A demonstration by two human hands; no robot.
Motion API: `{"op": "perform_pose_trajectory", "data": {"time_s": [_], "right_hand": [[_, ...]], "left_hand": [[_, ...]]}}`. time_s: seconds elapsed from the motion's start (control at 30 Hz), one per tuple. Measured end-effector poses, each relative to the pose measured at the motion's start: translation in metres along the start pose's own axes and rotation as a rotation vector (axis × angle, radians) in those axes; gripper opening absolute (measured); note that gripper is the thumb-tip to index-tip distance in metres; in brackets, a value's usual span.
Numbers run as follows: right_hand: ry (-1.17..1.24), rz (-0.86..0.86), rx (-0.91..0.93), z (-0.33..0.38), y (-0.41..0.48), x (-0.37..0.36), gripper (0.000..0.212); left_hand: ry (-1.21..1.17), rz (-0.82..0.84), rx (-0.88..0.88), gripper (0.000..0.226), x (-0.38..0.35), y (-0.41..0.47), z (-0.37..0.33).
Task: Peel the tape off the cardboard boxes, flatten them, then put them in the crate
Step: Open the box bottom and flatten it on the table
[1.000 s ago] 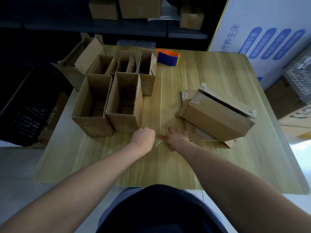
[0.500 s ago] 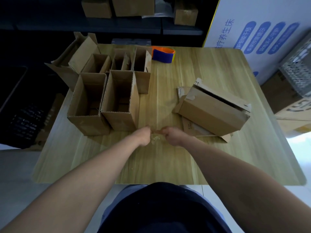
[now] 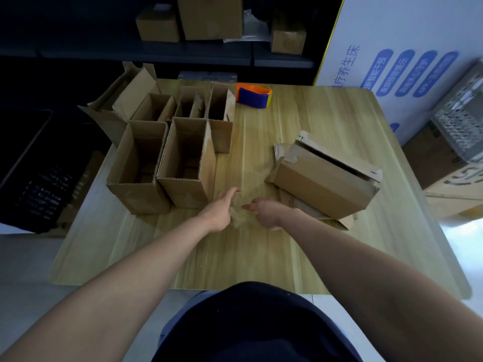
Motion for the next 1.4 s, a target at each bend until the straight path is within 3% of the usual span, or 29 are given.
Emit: {"op": "perform_pose_trajectory", "data": {"time_s": [0.17,0.37,0.5,0.57,0.67,0.8,0.97,1.2,1.33,1.4], "right_hand": [[0.042,-0.256,-0.064,-0.014,-0.013,0.029,0.056],[0.016,-0.390,-0.024,-0.023,-0.033,0.051,0.044],[-0.106,-0.845,-0.004,-0.036,-0.057,0.071,0.032],[-0.132,-0.981,-0.065,-0.051,-0.068,0.079,0.028],[-0.116,-0.927,-0.198,-0.082,-0.078,0.082,0.036],[0.010,-0.716,-0.398,-0.122,-0.083,0.073,0.050],[0.279,-0.712,-0.506,-0.148,-0.091,0.069,0.057],[0.445,-0.619,-0.588,-0.170,-0.101,0.080,0.043],[0.325,-0.616,-0.522,-0.166,-0.104,0.086,0.033],[0.209,-0.657,-0.534,-0.162,-0.106,0.090,0.028]], "left_hand": [[-0.097,-0.195,-0.045,0.051,0.007,0.008,-0.007],[-0.318,-0.371,0.139,0.037,0.014,0.020,-0.018],[-0.354,-0.390,0.027,0.032,0.019,0.031,-0.047],[-0.375,-0.394,-0.072,0.028,0.019,0.038,-0.071],[-0.423,-0.386,-0.213,0.024,0.017,0.046,-0.109],[-0.437,-0.272,-0.244,0.035,0.012,0.053,-0.145],[-0.425,-0.229,-0.224,0.051,0.009,0.056,-0.162],[-0.621,-0.126,-0.106,0.044,0.011,0.061,-0.168],[-0.731,-0.125,-0.016,0.028,0.011,0.063,-0.167],[-0.814,-0.126,0.072,0.034,0.015,0.061,-0.170]]}}
Point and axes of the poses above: each hand's wrist, its own y-axis towards the middle knuckle, its own x-axis out of the back of the hand, z = x × y, the point moved 2 cm from there along y, towards the middle knuckle, and after that the axes turned 7 degrees about -y, right-handed, at the moved point
